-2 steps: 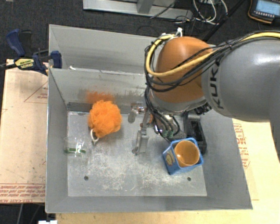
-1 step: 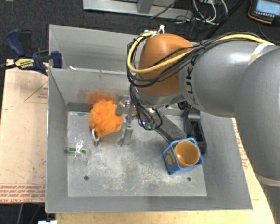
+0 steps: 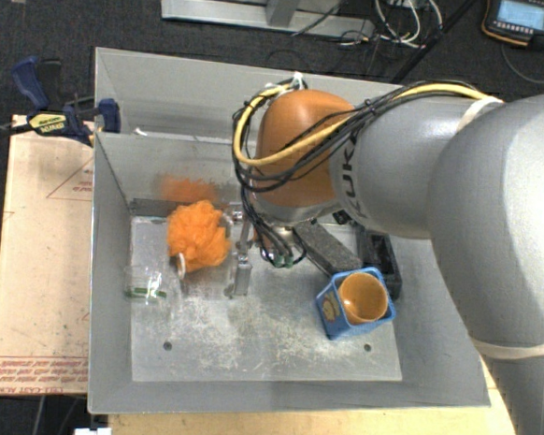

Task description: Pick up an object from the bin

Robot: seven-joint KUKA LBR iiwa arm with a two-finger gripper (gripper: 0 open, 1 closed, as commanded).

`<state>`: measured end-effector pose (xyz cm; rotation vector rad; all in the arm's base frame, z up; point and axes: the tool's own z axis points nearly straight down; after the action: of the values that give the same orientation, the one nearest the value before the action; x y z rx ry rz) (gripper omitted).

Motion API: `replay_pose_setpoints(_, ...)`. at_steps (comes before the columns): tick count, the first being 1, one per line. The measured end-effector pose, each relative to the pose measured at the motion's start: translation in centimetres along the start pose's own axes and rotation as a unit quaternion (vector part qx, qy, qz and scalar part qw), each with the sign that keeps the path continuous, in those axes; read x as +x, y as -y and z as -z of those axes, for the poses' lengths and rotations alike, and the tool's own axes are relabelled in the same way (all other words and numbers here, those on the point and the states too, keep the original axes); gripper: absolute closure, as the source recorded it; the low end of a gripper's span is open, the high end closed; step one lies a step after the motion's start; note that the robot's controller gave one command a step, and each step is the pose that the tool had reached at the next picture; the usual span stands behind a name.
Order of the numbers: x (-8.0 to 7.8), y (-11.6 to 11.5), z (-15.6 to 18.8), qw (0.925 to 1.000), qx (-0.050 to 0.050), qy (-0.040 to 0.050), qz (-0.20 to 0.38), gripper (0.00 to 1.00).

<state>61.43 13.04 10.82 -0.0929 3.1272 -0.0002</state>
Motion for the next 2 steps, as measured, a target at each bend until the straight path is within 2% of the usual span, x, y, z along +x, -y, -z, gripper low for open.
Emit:
replay_pose_setpoints(1, -0.7, -2.3, -2.6, 0.9896, -0.004, 0.0032, 0.144, 0.0)
replay_pose_setpoints(2, -1.7, -3.5, -3.8, 0.9999, -0.001, 0.0028, 0.016, 1.0)
